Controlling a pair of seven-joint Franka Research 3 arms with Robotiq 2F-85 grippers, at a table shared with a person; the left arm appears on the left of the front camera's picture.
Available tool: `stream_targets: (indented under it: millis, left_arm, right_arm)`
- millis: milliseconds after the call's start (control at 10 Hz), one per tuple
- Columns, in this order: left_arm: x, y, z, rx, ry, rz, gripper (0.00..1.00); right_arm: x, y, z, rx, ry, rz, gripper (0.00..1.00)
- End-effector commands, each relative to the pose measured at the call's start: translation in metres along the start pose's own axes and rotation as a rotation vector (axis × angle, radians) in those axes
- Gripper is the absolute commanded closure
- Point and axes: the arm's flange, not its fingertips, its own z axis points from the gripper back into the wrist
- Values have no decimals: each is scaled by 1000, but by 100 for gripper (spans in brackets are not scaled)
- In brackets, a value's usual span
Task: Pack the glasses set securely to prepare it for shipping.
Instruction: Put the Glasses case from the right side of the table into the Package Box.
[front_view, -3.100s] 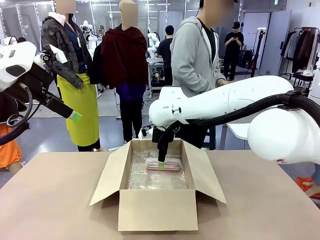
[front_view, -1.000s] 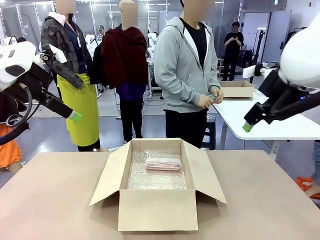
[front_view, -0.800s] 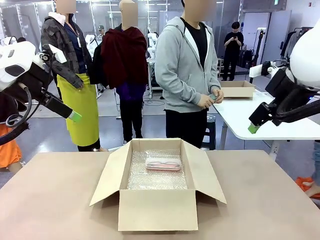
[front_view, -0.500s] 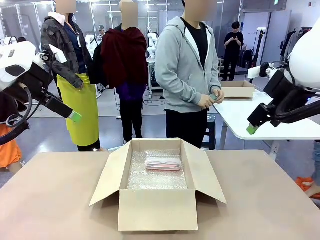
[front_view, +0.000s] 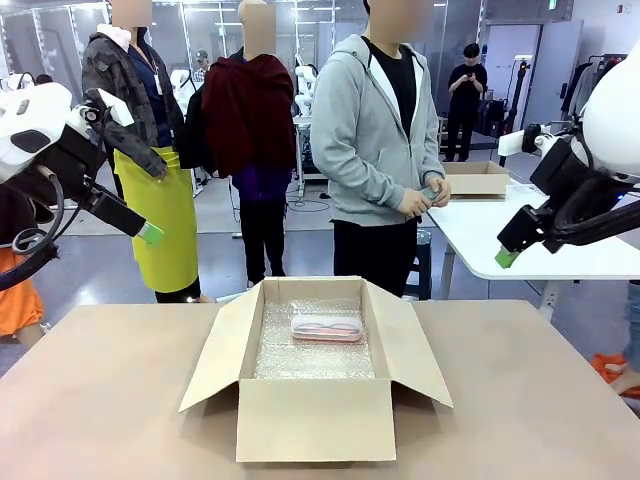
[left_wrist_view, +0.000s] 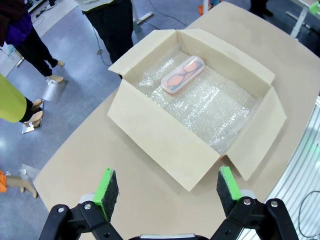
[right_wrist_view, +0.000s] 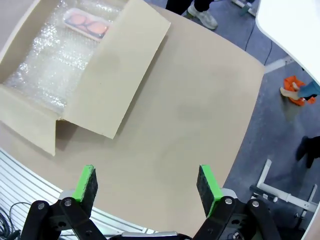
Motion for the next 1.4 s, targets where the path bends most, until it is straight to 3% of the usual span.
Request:
stream_targets:
  millis: [0, 1300]
  left_arm:
    - [0, 1, 2, 2, -4, -4, 0]
    - [0, 1, 2, 2, -4, -4, 0]
  right_arm:
    - [0, 0, 1, -11, -5, 3, 0]
    - [0, 0, 1, -11, -5, 3, 0]
